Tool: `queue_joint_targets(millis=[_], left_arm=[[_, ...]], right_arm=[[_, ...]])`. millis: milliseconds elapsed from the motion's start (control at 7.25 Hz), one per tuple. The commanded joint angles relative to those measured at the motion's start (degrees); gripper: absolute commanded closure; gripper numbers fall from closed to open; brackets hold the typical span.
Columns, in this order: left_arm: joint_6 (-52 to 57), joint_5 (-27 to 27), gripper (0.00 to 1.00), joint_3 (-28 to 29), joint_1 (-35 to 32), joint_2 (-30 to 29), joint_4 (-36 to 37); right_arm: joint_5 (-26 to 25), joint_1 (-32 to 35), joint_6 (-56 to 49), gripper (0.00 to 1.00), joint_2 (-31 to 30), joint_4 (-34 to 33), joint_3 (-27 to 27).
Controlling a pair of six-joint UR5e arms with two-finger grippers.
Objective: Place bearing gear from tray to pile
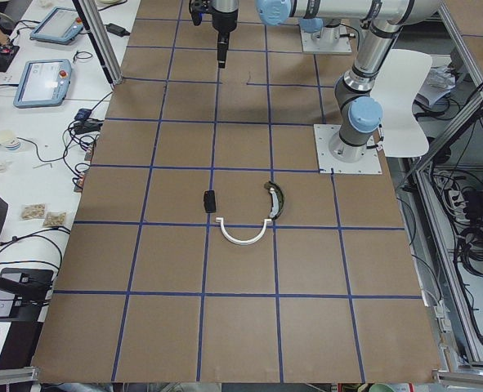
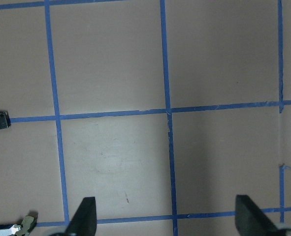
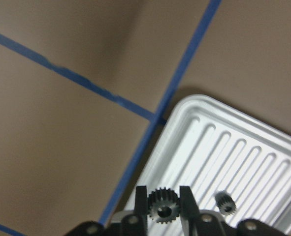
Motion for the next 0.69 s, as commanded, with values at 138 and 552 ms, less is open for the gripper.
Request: queue_joint_targets(millis=[138, 552], left_arm=[[0.0, 0.0, 0.0, 0.0, 0.0, -0.01, 0.0], [0.09, 0.0, 0.0, -0.09, 0.09, -0.01, 0.0]], right_arm=[[7.17, 21.09, 34.26, 1.0, -4.74, 6.9, 0.7], [11.5, 42.89, 63.28, 1.0, -4.13, 2.11, 5.35]])
